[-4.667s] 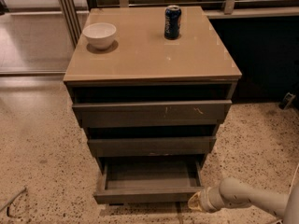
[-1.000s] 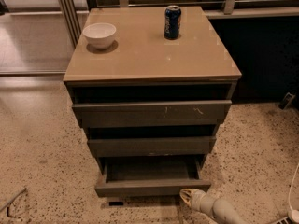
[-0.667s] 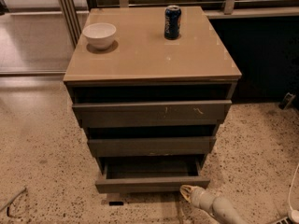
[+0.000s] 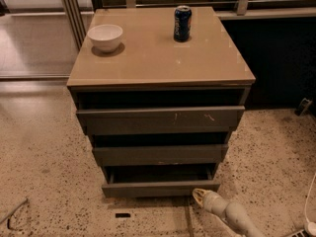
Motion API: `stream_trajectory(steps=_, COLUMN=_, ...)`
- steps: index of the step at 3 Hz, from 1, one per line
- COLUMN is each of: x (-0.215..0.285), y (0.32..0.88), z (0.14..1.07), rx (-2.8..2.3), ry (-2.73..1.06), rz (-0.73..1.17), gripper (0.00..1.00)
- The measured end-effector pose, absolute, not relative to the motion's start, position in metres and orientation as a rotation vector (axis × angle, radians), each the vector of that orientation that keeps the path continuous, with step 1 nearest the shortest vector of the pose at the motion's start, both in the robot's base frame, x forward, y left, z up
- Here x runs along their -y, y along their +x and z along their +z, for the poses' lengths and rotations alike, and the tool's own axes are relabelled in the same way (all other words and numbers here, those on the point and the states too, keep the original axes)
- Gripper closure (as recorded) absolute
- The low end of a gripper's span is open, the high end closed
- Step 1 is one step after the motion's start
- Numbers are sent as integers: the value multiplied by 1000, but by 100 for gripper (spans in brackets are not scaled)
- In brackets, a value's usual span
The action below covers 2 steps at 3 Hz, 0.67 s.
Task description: Close bottom drawer
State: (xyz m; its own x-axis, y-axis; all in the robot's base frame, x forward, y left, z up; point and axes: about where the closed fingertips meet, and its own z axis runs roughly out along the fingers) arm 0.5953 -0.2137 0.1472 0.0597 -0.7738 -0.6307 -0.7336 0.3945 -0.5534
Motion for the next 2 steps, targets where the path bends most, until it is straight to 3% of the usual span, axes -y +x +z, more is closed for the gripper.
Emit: stream_trajectory(steps=2, x=221, y=628, z=146, rx=-1683, ry=-1313, rz=-58, gripper=100)
